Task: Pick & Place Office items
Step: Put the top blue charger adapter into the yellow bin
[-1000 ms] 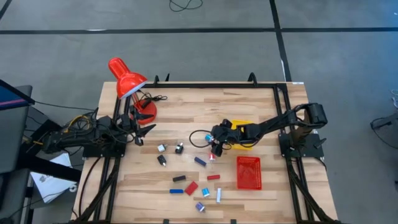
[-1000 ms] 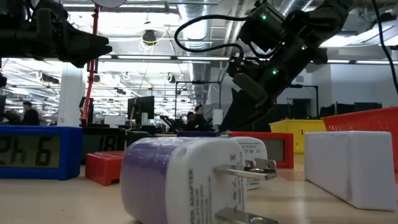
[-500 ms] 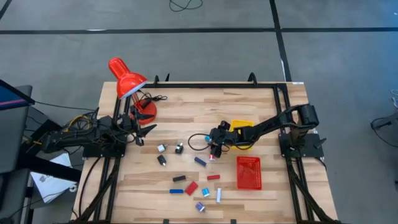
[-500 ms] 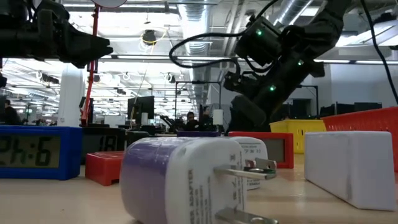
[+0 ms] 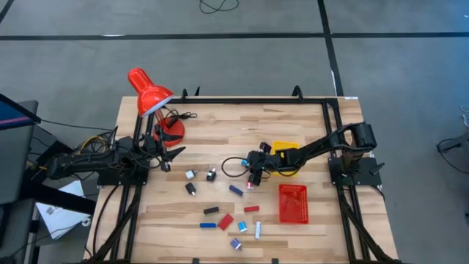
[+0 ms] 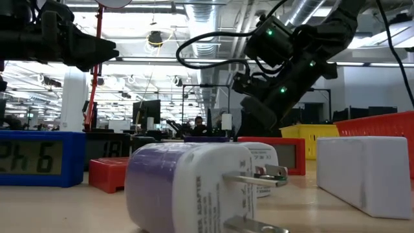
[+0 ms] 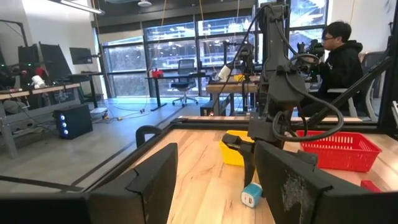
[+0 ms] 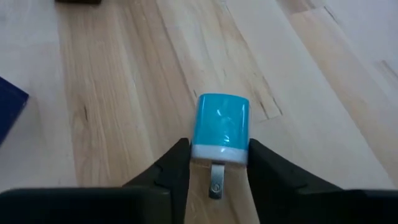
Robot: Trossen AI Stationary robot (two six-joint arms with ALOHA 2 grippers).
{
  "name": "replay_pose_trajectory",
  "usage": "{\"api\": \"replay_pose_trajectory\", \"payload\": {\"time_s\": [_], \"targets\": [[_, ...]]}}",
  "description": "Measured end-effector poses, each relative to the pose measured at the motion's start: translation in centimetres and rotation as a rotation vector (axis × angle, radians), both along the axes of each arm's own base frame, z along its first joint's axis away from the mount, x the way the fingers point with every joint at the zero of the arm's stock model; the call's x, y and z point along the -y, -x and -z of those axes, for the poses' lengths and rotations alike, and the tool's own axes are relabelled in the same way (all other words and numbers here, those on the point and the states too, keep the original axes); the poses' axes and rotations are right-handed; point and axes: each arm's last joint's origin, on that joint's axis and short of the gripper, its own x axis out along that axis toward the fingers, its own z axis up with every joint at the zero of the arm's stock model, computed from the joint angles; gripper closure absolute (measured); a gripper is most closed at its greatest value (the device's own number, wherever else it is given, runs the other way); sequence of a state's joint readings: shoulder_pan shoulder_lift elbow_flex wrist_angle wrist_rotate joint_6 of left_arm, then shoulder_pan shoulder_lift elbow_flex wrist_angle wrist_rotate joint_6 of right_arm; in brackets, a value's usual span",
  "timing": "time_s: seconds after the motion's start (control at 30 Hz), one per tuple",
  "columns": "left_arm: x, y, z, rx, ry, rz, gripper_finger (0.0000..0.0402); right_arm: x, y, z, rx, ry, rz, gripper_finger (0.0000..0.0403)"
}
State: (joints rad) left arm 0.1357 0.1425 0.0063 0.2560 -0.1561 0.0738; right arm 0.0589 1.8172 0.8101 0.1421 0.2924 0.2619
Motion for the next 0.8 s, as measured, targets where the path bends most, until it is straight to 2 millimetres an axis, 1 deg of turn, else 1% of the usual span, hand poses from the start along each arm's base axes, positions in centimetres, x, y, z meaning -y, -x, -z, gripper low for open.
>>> {"api": "replay_pose_trajectory", "payload": {"time_s": [0.13, 0.2, 0.23, 0.3, 0.37, 0.47, 0.53, 0.6, 0.7, 0.73, 0.8], "targets": [[0.0, 0.0, 0.0, -0.002, 0.000, 0.000, 0.0193, 0.0, 0.0, 0.0, -0.001, 0.000, 0.000, 0.0287], [0.0, 0.0, 0.0, -0.003, 0.000, 0.000, 0.0193, 0.0, 0.2, -0.4, -0.018, -0.004, -0.004, 0.0287], [0.0, 0.0, 0.0, -0.003, 0.000, 0.000, 0.0193, 0.0, 0.3, -1.0, -0.039, -0.001, -0.007, 0.0287], [0.0, 0.0, 0.0, -0.003, 0.000, 0.000, 0.0193, 0.0, 0.6, -3.0, -0.096, 0.011, -0.013, 0.0287], [0.0, 0.0, 0.0, -0.002, 0.000, 0.000, 0.0193, 0.1, 1.0, -5.6, -0.163, 0.030, -0.012, 0.0287], [0.0, 0.0, -0.1, 0.005, -0.001, 0.000, 0.0193, 0.3, 2.6, -8.8, -0.330, 0.045, -0.002, 0.0286], [0.0, -0.1, -0.1, 0.005, -0.001, 0.000, 0.0193, 0.5, 3.4, -11.2, -0.402, 0.037, 0.025, 0.0286], [0.0, -0.1, -0.1, 0.006, -0.001, 0.000, 0.0193, 0.8, 4.3, -12.9, -0.486, 0.026, 0.064, 0.0286], [0.0, -0.1, -0.1, 0.007, -0.001, 0.000, 0.0193, 1.6, 4.9, -13.7, -0.612, -0.014, 0.124, 0.0286], [0.0, -0.2, -0.1, 0.009, -0.001, 0.000, 0.0193, 2.0, 5.0, -13.6, -0.640, -0.037, 0.138, 0.0286], [0.0, -0.2, -0.1, 0.013, -0.002, 0.000, 0.0193, 2.7, 4.9, -12.9, -0.713, -0.080, 0.147, 0.0286]]}}
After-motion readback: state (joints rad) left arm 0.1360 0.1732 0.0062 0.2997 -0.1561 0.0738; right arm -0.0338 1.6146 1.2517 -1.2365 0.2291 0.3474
